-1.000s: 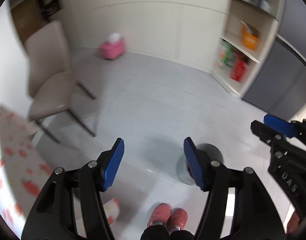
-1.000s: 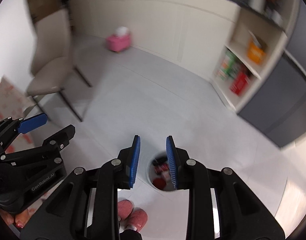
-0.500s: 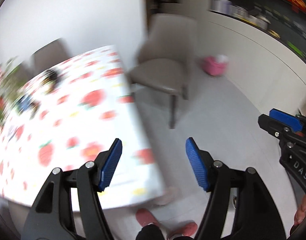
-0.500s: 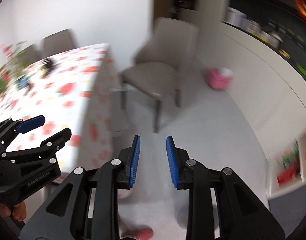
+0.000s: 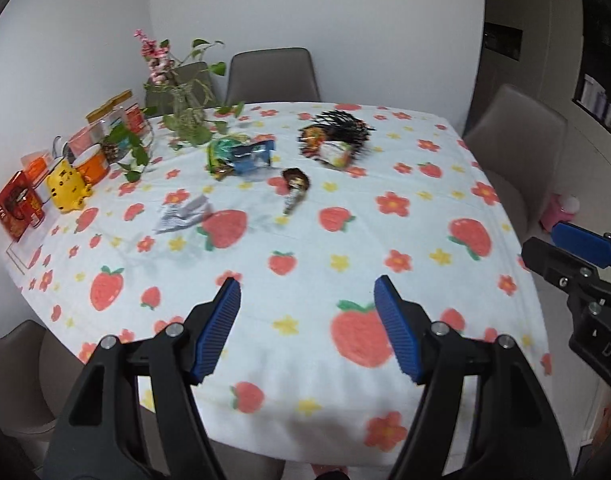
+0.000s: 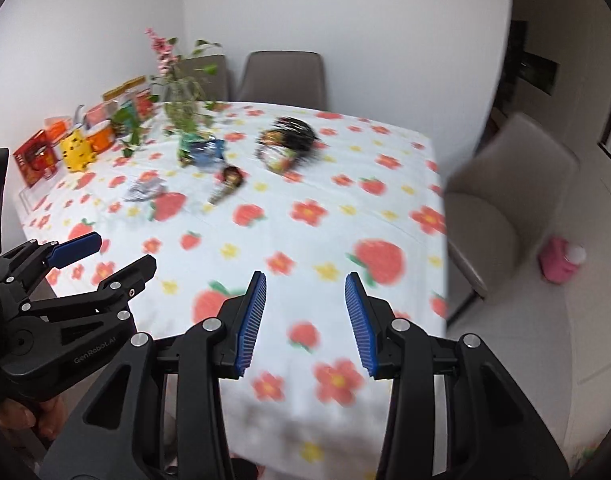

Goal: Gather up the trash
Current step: 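Swing both open tools back toward the table, then grasp the crumpled white paper with the left tool while the right tool grasps the gold-foil chocolate, then carry the white paper and chocolate over the grey bin, then open both tools over the bin to drop the paper and chocolate, then swing both open tools back toward the table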

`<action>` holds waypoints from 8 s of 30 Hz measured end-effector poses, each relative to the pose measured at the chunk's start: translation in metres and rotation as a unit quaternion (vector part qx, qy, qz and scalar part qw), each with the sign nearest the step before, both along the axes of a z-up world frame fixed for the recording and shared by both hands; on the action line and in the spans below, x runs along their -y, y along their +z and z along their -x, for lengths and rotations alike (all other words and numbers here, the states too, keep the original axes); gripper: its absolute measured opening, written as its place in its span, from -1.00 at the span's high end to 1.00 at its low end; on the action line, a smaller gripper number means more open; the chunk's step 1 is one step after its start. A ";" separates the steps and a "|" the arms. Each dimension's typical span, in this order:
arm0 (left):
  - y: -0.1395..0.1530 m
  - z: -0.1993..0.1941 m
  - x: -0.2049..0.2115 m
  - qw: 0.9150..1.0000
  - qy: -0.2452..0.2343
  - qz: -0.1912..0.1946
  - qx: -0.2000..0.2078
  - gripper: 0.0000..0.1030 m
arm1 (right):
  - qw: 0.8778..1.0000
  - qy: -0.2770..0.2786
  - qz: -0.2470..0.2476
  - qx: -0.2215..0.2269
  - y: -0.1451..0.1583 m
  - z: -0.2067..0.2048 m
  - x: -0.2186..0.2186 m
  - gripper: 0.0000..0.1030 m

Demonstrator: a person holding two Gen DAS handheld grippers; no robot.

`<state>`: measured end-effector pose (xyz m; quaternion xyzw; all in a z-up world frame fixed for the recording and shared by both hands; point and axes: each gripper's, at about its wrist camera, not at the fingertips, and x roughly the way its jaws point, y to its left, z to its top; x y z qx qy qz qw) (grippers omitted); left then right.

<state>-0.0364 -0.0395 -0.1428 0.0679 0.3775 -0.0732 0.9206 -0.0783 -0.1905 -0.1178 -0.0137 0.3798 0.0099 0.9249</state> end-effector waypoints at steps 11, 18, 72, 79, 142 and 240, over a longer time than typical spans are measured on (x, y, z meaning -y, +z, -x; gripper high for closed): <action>-0.002 -0.076 -0.082 0.993 0.118 0.002 0.004 -0.35 | 0.995 0.098 0.006 -0.010 -0.008 -0.112 -0.066 0.23; -0.005 -0.128 -0.092 0.988 0.153 0.009 0.012 -0.41 | 0.991 0.134 0.015 -0.028 -0.031 -0.187 -0.080 0.23; -0.072 -0.199 -0.106 0.992 0.068 0.072 -0.075 0.95 | 0.989 0.103 0.021 -0.104 -0.100 -0.244 -0.099 0.77; -0.059 -0.183 -0.096 0.995 0.029 0.071 -0.065 0.96 | 0.992 0.077 0.025 -0.096 -0.086 -0.217 -0.085 0.77; -0.363 0.545 0.611 0.585 -0.783 -0.146 -0.154 0.95 | 0.630 -0.744 -0.205 -0.079 -0.392 0.632 0.408 0.76; 0.001 -0.178 -0.098 0.998 0.040 0.052 -0.011 -0.50 | 0.993 0.109 0.033 -0.024 -0.013 -0.222 -0.089 -0.01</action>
